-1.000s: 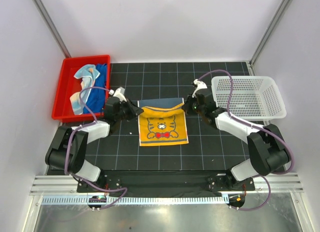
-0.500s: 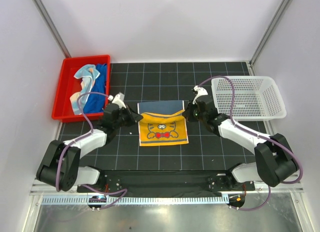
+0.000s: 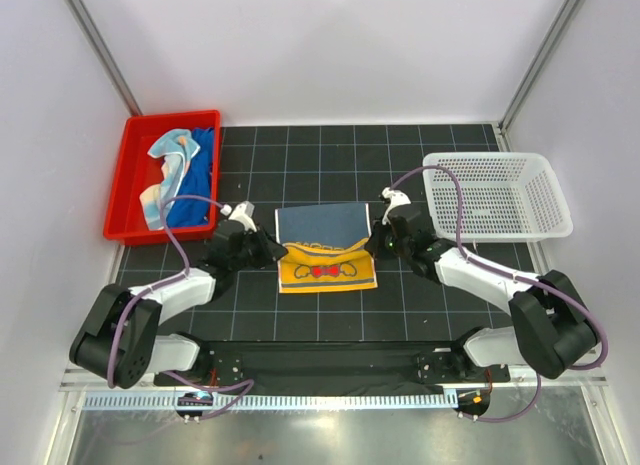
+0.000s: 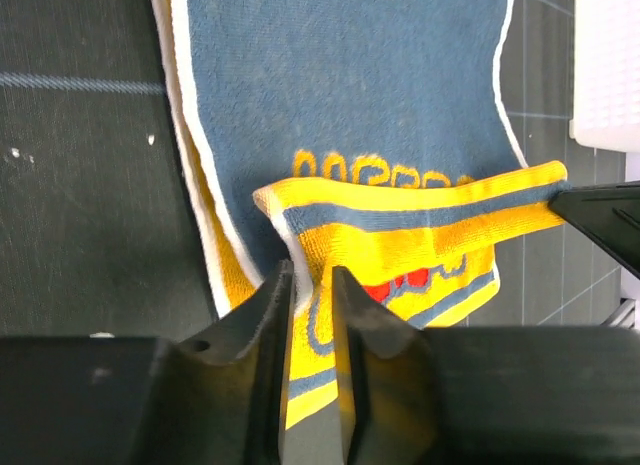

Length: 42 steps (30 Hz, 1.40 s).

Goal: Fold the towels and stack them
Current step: Fold the towel

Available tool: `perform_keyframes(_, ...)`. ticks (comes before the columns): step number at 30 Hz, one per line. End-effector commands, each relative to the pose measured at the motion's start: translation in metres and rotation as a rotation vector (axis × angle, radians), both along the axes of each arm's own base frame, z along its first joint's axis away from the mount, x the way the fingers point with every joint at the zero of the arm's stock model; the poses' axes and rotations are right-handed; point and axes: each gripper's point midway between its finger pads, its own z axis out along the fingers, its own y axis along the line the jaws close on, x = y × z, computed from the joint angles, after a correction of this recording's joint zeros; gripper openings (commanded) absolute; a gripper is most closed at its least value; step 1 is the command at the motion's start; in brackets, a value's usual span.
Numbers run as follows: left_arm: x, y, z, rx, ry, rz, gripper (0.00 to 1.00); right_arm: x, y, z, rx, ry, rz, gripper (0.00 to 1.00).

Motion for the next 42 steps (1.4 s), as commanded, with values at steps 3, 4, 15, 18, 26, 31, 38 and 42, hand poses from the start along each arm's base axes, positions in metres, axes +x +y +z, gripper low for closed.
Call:
perform_keyframes(3,-0.004,0.003,-0.008,0.026,0.006,0.023,0.4,-0.007,-0.001,0.005,-0.003,0.001,0.015,0.24)
perform_keyframes(4,-0.003,0.004,-0.003,0.023,-0.001,0.036,0.44,-0.006,-0.001,0.009,0.002,-0.004,0.014,0.29)
perform_keyframes(15,0.011,0.014,0.044,0.08,-0.036,0.104,0.49,0.002,-0.02,0.036,-0.065,-0.036,-0.082,0.48)
perform_keyframes(18,0.031,0.011,0.041,0.138,-0.012,0.109,0.49,0.013,-0.02,0.028,-0.11,-0.008,-0.104,0.47)
perform_keyframes(26,0.055,-0.017,0.009,0.273,0.13,0.031,0.41,0.034,-0.016,0.009,-0.185,0.049,-0.135,0.36)
perform_keyframes(31,0.046,-0.019,-0.015,0.339,0.18,0.012,0.38,0.027,-0.013,0.0,-0.179,0.074,-0.115,0.28)
perform_keyframes(38,0.021,-0.027,-0.026,0.34,0.19,-0.03,0.38,0.006,-0.007,-0.009,-0.173,0.11,-0.044,0.28)
perform_keyframes(42,0.007,-0.024,-0.028,0.344,0.188,-0.041,0.38,-0.005,-0.01,-0.011,-0.169,0.118,-0.028,0.28)
